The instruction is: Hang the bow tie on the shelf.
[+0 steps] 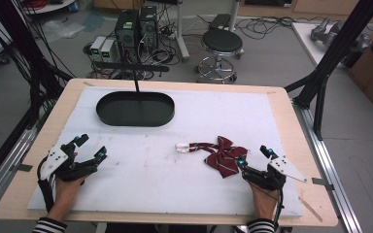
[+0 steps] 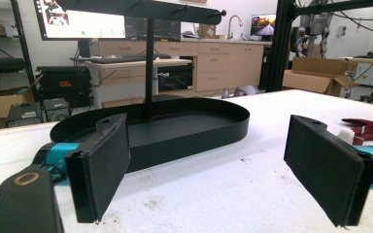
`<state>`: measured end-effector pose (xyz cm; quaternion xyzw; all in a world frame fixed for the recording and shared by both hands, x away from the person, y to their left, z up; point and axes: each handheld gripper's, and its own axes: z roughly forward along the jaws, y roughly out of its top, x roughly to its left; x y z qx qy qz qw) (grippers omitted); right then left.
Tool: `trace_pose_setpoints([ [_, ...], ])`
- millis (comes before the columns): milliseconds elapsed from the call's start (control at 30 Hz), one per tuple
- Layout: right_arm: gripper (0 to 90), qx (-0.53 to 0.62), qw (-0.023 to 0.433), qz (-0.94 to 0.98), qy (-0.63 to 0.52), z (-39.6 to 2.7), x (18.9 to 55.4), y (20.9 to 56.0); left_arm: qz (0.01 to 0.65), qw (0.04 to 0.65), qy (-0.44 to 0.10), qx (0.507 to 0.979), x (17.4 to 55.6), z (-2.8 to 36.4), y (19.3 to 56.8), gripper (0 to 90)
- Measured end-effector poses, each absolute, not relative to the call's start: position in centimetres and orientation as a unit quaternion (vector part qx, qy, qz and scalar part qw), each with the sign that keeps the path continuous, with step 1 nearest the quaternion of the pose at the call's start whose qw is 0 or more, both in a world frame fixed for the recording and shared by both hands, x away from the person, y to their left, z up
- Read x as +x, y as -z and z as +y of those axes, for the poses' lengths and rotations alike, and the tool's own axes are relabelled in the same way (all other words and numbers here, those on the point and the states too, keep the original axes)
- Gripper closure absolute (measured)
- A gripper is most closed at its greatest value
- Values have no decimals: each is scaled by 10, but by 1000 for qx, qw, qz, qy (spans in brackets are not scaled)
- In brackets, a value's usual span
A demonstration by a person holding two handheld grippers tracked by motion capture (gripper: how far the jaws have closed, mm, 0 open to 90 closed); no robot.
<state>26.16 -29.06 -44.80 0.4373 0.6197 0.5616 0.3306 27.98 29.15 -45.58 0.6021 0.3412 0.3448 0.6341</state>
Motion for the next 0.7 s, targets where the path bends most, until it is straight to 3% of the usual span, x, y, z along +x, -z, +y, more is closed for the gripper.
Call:
trace_pose_setpoints([
  [500,94,372,344,655,-560,-265,269,384,340,635,-344,602,280,292,456,171],
  [700,94,335,328,689,-553,-244,285,357,341,635,-344,602,280,292,456,170],
])
